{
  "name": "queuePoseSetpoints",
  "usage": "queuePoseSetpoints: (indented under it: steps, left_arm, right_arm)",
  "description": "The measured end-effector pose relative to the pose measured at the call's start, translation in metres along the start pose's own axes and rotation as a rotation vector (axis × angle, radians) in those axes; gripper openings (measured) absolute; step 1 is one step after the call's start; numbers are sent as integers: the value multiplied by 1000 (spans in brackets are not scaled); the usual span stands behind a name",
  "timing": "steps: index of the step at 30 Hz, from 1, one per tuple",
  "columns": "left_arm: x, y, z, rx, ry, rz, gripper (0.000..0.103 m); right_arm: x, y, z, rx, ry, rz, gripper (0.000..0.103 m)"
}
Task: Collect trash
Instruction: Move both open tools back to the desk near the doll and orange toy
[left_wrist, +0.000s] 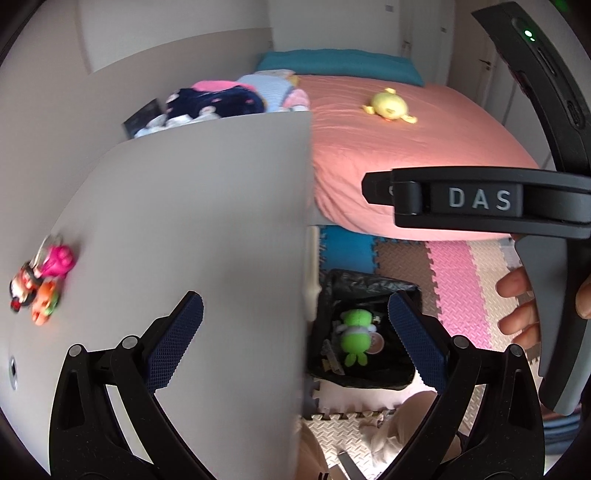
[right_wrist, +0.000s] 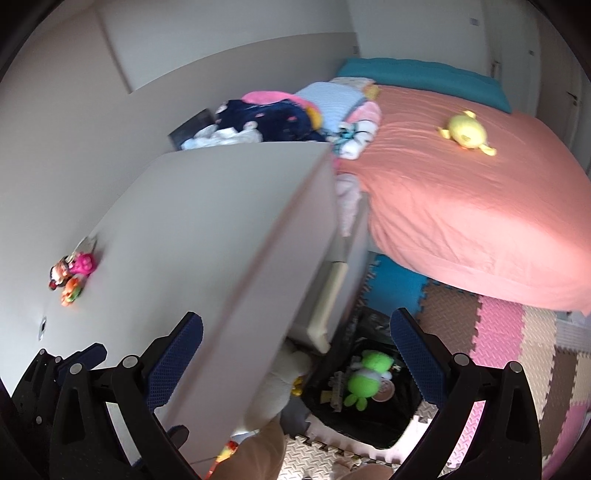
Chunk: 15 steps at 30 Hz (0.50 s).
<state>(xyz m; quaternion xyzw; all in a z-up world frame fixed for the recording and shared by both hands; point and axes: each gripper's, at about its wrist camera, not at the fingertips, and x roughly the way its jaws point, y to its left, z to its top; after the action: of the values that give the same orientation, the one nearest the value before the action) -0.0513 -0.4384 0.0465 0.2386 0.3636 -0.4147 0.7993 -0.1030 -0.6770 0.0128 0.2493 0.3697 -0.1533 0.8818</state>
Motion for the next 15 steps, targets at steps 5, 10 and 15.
queuePoseSetpoints:
  steps: [5,10,15]
  left_arm:
    - [-7,44,-12,-71,5,59,97]
    - [-18,96,-26,-159,0,134,97]
    - [-27,156,-39,-266,1,231,97]
  right_arm:
    - [13,46,5,-67,13,59,101]
    - [27,98,6,-142,29,132,101]
    - [43,149,13,-193,39,200,101]
